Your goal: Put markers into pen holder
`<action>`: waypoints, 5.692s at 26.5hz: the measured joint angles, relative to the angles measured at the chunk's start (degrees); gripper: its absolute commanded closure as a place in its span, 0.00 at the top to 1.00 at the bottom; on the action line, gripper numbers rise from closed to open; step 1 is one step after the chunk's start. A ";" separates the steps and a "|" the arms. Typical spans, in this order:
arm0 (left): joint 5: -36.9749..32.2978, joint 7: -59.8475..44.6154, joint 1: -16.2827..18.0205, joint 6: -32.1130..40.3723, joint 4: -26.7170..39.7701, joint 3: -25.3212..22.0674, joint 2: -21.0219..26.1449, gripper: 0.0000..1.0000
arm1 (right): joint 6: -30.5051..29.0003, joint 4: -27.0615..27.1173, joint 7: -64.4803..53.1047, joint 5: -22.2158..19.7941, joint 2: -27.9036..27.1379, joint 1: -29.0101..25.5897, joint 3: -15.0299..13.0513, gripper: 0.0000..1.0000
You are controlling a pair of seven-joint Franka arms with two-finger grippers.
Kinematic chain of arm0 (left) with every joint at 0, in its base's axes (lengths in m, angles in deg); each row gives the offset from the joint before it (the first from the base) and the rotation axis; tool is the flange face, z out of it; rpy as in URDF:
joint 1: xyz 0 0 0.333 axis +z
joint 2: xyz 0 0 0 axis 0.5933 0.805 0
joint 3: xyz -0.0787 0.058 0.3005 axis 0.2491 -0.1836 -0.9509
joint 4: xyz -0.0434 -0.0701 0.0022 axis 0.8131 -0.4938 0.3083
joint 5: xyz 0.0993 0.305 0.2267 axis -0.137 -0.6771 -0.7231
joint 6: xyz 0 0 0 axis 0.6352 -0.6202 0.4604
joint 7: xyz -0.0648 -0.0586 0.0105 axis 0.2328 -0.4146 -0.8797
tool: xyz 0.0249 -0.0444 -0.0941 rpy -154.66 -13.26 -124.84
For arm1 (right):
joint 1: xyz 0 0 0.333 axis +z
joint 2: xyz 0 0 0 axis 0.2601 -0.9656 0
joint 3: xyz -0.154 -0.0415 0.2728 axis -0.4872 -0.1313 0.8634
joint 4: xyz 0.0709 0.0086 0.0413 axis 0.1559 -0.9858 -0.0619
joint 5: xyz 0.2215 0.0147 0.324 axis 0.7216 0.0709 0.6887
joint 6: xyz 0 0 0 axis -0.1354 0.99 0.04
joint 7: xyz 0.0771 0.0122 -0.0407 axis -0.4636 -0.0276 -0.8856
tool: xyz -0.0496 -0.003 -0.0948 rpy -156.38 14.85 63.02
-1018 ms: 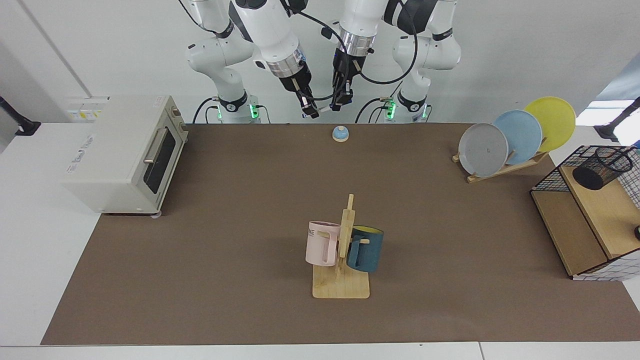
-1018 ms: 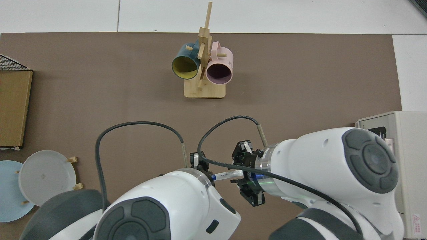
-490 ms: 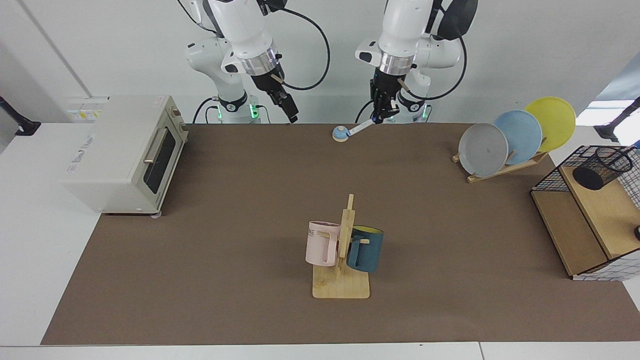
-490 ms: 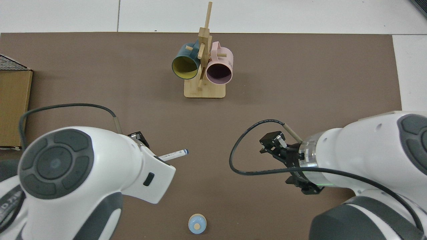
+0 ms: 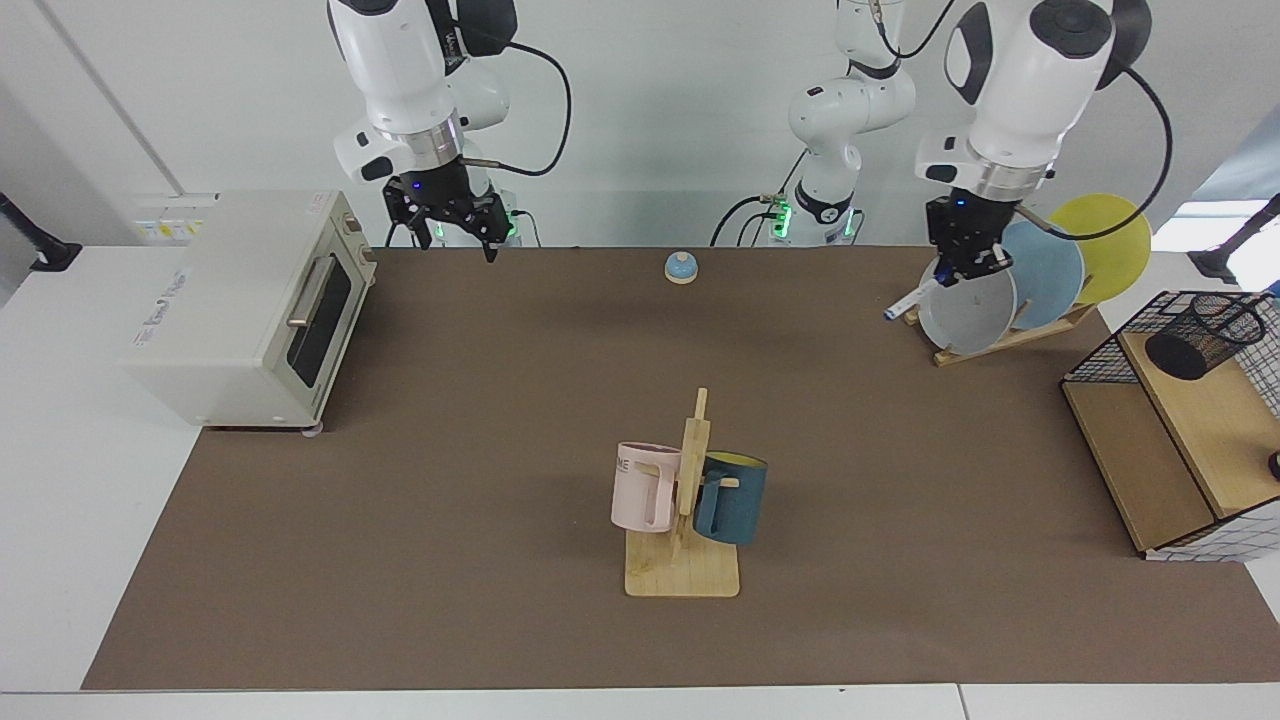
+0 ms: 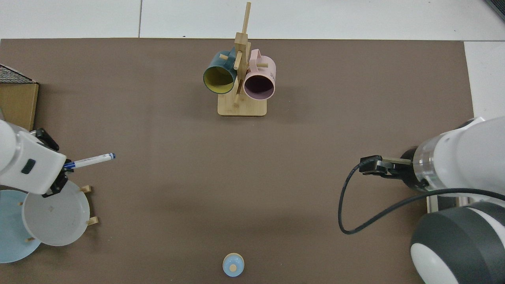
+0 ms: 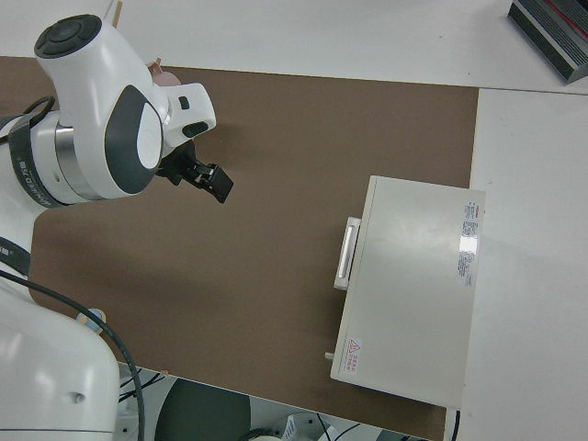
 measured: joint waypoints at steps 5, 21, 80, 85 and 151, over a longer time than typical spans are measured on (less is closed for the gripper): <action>-5.07 10.65 7.06 -0.18 -2.03 -0.02 1.37 0.00 | -0.07 0.30 -12.17 -1.18 -0.01 -2.37 -0.05 1.00; -27.69 25.85 14.83 0.42 -20.44 0.48 13.18 0.00 | -1.38 8.61 -14.18 -1.10 -5.25 -9.93 -0.19 1.00; -41.84 27.18 21.52 -14.92 -14.18 0.68 18.60 0.00 | -1.27 10.71 -14.18 -1.09 -6.76 -11.97 -0.17 1.00; -41.84 25.69 22.22 -16.21 -12.63 0.68 19.03 0.59 | -1.27 10.71 -14.18 -1.09 -6.76 -11.97 -0.17 1.00; -5.47 -53.11 3.55 -1.15 -14.04 9.56 17.78 1.00 | -1.27 10.71 -14.18 -1.09 -6.76 -12.01 -0.21 1.00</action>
